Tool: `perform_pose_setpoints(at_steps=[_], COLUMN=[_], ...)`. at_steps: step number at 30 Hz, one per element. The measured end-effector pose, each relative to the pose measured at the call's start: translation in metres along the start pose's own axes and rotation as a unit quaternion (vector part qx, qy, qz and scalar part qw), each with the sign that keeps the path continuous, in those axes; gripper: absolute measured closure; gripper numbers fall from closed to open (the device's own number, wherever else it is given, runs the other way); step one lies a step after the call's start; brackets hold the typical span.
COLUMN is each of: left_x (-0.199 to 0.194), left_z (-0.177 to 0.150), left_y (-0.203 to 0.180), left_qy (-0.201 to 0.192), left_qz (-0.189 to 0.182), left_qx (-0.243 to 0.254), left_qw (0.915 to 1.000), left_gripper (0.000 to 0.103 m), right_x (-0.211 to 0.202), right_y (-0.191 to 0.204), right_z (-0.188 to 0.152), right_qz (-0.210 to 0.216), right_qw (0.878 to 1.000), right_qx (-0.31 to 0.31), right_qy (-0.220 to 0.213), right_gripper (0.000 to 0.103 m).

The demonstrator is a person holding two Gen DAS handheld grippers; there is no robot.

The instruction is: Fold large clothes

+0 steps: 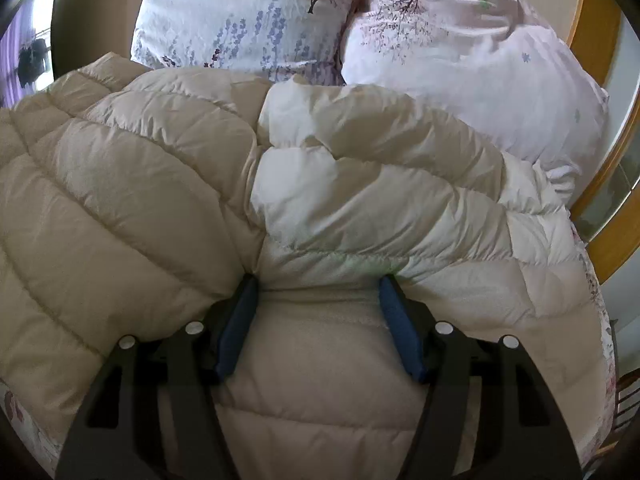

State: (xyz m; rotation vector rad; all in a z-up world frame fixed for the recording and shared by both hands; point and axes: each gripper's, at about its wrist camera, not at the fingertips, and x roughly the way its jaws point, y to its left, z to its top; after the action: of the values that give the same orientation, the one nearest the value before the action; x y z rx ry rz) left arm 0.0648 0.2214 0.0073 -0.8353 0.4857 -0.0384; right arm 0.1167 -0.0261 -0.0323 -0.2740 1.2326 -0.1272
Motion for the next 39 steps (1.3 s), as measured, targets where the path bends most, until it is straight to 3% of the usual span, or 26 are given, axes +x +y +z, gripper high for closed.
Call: perform_pose_setpoints(at_steps=[9,12,19,23,26,29,33,36,39], left_x=[-0.003,-0.001,0.008,0.016,0.022,0.028,0.037,0.05,0.076], left_z=[0.002,-0.003,-0.031,-0.046,-0.053,-0.06,-0.079,-0.106,-0.144], left_y=[-0.067,-0.093,-0.154,-0.179,-0.195,-0.205,-0.222,-0.24,-0.26], left_qy=[-0.017,-0.012,0.02,0.033,0.043,0.053,0.082,0.122,0.175], left_qz=[-0.092,-0.136,-0.24,-0.248,-0.25,-0.253,-0.267,-0.276,-0.266], left_qx=[0.083,0.112,0.175,0.205,0.223,0.235,0.259,0.288,0.334], left_qw=[0.9921,0.9843,0.9546,0.9461,0.9411,0.937,0.9247,0.9087,0.887], left_gripper=[0.061,0.061,0.061,0.061,0.061,0.061,0.061,0.061,0.061], right_x=[0.005,0.007,0.013,0.005,-0.018,-0.039,-0.047,-0.045,-0.04], right_y=[-0.002,-0.002,-0.013,-0.042,-0.082,-0.128,-0.186,-0.22,-0.244], right_z=[0.001,0.002,0.008,0.008,-0.004,-0.02,-0.045,-0.059,-0.071], right_qz=[0.014,0.018,0.063,0.131,0.146,0.124,0.081,0.061,0.044], right_qw=[1.0,1.0,0.998,0.991,0.987,0.984,0.977,0.969,0.962], right_qx=[0.007,0.008,0.015,0.038,0.07,0.117,0.191,0.235,0.266], right_qy=[0.01,0.013,0.02,0.012,-0.016,-0.044,-0.053,-0.051,-0.049], right_gripper=[0.038,0.038,0.038,0.035,0.032,0.032,0.031,0.031,0.031])
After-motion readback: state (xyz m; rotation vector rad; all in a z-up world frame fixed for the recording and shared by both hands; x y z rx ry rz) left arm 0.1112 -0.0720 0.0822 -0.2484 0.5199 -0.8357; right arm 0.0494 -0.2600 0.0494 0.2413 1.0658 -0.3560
